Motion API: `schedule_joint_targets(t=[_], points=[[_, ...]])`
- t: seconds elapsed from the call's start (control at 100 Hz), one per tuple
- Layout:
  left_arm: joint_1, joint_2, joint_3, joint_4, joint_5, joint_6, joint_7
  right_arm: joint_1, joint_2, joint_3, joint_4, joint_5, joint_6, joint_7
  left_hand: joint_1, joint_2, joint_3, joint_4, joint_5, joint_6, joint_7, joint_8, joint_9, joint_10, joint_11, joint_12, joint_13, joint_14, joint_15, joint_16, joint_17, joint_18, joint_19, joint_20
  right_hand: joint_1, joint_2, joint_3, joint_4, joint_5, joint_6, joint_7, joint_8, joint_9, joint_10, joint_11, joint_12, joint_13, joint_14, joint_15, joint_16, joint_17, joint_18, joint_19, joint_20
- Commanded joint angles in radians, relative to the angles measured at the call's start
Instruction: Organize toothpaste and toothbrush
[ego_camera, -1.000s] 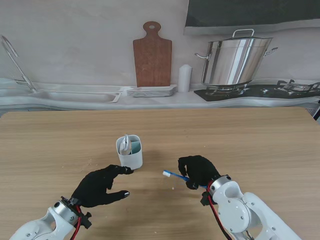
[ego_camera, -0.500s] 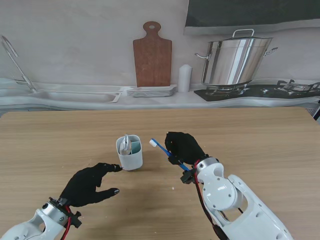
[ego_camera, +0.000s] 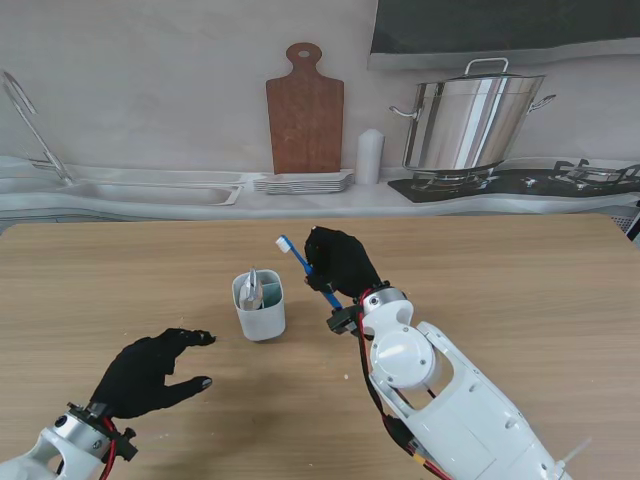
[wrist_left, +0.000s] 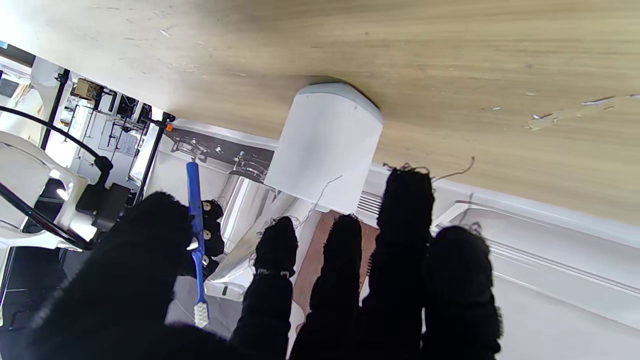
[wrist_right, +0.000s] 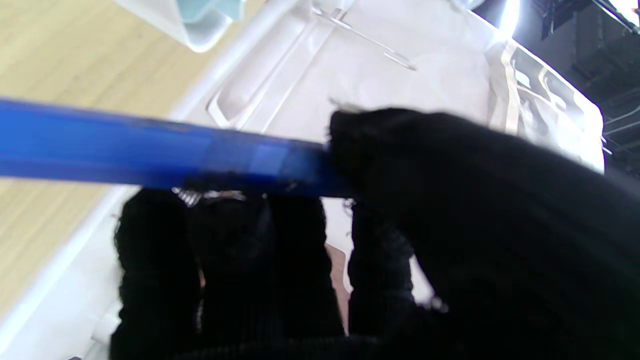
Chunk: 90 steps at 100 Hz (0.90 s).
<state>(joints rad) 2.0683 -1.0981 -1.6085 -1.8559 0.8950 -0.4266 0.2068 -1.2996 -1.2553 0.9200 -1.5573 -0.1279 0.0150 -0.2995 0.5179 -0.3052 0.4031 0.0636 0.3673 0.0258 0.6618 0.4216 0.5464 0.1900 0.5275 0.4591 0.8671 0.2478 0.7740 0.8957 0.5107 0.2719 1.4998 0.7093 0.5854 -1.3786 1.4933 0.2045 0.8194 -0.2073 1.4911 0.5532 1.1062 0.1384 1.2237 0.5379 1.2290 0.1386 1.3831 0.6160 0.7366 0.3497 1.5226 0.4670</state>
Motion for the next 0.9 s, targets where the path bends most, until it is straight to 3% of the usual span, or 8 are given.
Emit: schedule_joint_targets(t=[0.0,0.24,0.39,0.57,0.89], points=[[0.005,-0.003,-0.007,-0.012,0.003,-0.003,-0.014,0.017,-0.026,-0.011,0.003,0.004,-0.014,0.0,-0.001,0.025,0.01,-0.006,0.004,-0.001,-0.002,0.001,0.011,-0.006,-0.005,-0.007,-0.02,0.021,-0.015,-0.009,-0.021,0.011,-0.007,0.013,0.048,0.06,0.077,-0.02,-0.008,-0.023,0.05,0.014,0.006,0.019,0.049,0.013,-0.006,-0.012,0.005,0.007,-0.01,-0.017,-0.004,0.017],[-0.01,-0.004,-0.009,-0.005,0.007,-0.006,-0.004,0.075,-0.071,-0.059,0.071,0.062,-0.078,-0.074,-0.004,0.026,0.007,-0.007,-0.009,0.003,-0.014,-0.004,-0.017,-0.007,-0.017,-0.011,-0.089,0.023,-0.101,-0.046,-0.096,0.042,-0.089,0.022,0.043,0.09,0.077,-0.059,-0.021,-0.038,0.054,0.018,-0.014,0.006,0.053,0.003,-0.029,-0.019,-0.005,0.006,-0.035,-0.044,-0.02,0.026],[-0.019,-0.005,-0.011,-0.004,0.008,-0.001,0.002,0.101,-0.098,-0.082,0.109,0.105,-0.109,-0.113,-0.004,0.035,-0.006,-0.005,-0.043,0.016,-0.028,-0.01,-0.08,-0.005,-0.027,-0.014,-0.211,0.029,-0.217,-0.102,-0.216,0.069,-0.212,0.023,0.047,0.091,0.077,-0.073,-0.019,-0.043,0.057,0.015,-0.016,0.002,0.057,-0.006,-0.033,-0.02,-0.01,0.005,-0.038,-0.052,-0.025,0.031],[-0.036,-0.003,-0.004,-0.007,0.008,0.0,-0.007,0.132,-0.14,-0.111,0.162,0.169,-0.154,-0.169,-0.001,0.046,-0.025,0.001,-0.075,0.025,-0.037,-0.015,-0.143,-0.005,-0.038,-0.021,-0.341,0.034,-0.344,-0.208,-0.345,0.089,-0.39,-0.026,0.049,0.081,0.077,-0.082,-0.013,-0.052,0.056,0.012,-0.013,-0.002,0.057,-0.01,-0.034,-0.014,-0.013,0.004,-0.042,-0.055,-0.03,0.035],[-0.048,0.0,0.006,-0.005,0.013,0.018,-0.022,0.166,-0.198,-0.155,0.258,0.255,-0.215,-0.224,-0.001,0.051,-0.034,0.003,-0.079,0.022,-0.038,-0.014,-0.159,-0.005,-0.039,-0.023,-0.372,0.041,-0.371,-0.244,-0.385,0.103,-0.451,-0.047,0.056,0.079,0.077,-0.09,-0.007,-0.056,0.057,0.014,-0.015,-0.002,0.06,-0.015,-0.043,-0.003,-0.013,0.003,-0.062,-0.048,-0.033,0.047]])
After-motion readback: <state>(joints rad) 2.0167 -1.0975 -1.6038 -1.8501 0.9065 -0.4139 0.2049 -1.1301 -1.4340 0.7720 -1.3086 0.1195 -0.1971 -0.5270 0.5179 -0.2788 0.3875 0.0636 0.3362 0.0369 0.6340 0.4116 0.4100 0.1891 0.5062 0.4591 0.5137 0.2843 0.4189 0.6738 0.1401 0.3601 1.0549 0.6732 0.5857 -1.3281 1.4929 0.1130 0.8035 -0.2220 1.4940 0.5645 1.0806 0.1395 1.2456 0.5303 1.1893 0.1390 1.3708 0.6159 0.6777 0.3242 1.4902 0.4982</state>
